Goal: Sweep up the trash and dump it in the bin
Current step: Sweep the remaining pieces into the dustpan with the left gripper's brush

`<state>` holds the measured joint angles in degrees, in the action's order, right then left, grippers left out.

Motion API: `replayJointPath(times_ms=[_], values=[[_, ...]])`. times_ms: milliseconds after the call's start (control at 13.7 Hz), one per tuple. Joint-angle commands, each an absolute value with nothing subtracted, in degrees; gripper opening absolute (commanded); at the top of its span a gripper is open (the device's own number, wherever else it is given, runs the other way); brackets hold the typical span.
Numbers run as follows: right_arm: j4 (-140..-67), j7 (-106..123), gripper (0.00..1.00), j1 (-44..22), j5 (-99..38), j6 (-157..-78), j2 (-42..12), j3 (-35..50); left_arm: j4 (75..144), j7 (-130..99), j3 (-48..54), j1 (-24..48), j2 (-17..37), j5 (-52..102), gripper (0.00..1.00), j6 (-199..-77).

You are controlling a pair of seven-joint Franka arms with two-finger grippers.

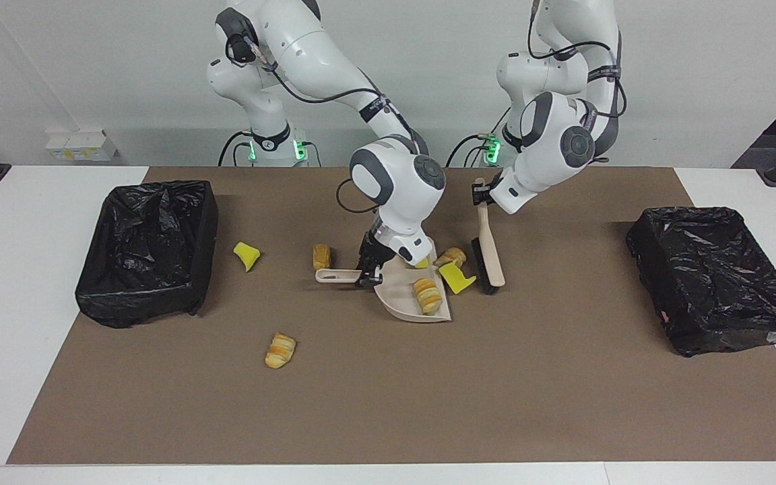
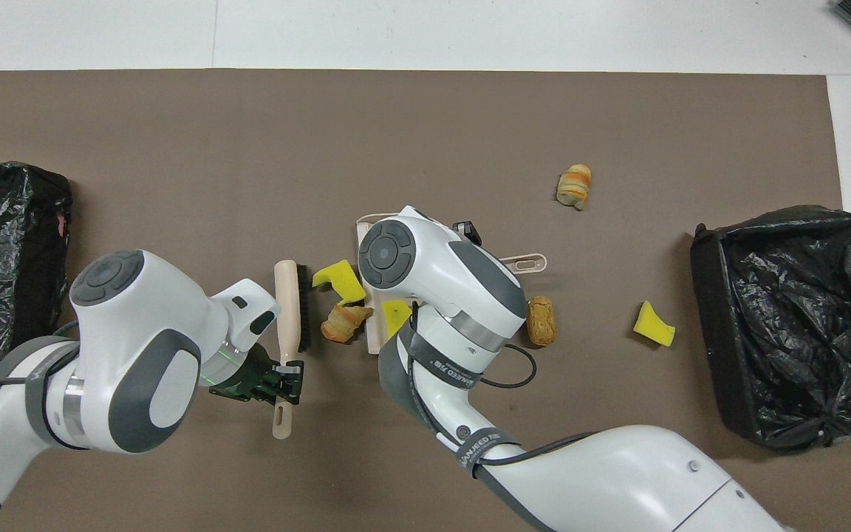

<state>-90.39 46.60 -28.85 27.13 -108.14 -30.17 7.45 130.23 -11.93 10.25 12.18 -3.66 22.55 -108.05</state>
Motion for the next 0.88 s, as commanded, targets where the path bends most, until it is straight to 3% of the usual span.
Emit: replayJointPath(times_ms=[0, 219, 803], values=[[-91.2, 46.0, 0.0, -27.9, 27.9, -109.7, -30.8, 8.1, 131.5, -14.9, 9.8, 17.3, -4.7, 22.8, 0.0, -112.1], [-91.1, 46.0, 0.0, -28.6, 28.5, -108.8, -30.5, 8.1, 130.1, -15.6, 9.8, 21.3, -4.4, 28.4, 0.0, -113.9], [-91.1, 46.1, 0.0, -28.8, 29.2, -107.8, -30.4, 8.1, 126.6, -9.4, 9.8, 20.6, -3.5, 35.2, 0.0, -111.3]])
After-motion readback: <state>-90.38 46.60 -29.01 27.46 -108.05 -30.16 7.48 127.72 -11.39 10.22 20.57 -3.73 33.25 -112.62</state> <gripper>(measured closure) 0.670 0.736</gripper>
